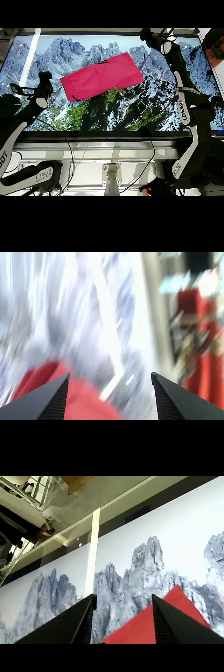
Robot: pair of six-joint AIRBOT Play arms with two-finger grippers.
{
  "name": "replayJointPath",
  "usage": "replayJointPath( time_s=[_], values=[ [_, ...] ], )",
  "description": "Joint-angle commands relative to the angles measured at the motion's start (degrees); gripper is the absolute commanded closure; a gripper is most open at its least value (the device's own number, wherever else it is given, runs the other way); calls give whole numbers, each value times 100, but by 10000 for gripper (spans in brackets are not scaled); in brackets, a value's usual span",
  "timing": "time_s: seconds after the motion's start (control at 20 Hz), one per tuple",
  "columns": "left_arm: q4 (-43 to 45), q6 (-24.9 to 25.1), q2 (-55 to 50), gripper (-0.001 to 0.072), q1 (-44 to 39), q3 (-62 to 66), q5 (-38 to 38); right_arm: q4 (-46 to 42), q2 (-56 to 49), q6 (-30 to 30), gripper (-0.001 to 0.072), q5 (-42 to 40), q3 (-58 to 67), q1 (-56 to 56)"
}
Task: Fold the clothes and pants, and hang the long-sleeved shirts on hangers.
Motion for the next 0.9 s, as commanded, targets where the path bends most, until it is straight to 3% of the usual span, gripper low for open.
replayJointPath(
  time_s=[0.0,0.15,0.25,0.35,0.45,0.55,0.65,0.7,0.8,0.85],
  values=[
    [1530,-686,-192,118,63,15,820,11,-57,15,302,874,22,-282],
    [3657,-1130,50,119,59,15,487,212,-46,2,305,2485,24,-767],
    [5134,-1814,485,119,-4,15,-573,603,-76,-597,307,3735,22,-1213],
    [5595,-1690,988,119,-254,13,-1980,2031,-243,-1362,306,4975,22,-1698],
    [5587,-1029,1425,119,-579,13,-3001,3738,-557,-1602,303,5676,22,-2052],
    [5539,-907,1762,119,-846,13,-3519,3700,-678,-1600,229,5206,15,-2085],
    [5327,-905,2031,119,-1003,15,-3823,2881,-678,-1416,182,4417,-28,-1884],
    [5307,-905,2122,119,-1067,15,-4118,2535,-680,-1272,113,4181,-50,-1751],
    [5252,-688,2190,119,-1176,15,-5001,2194,-741,-1233,88,3958,-55,-1488],
    [4990,-337,2186,119,-1198,13,-5440,2184,-793,-1233,88,3895,-52,-1394]
  ],
)
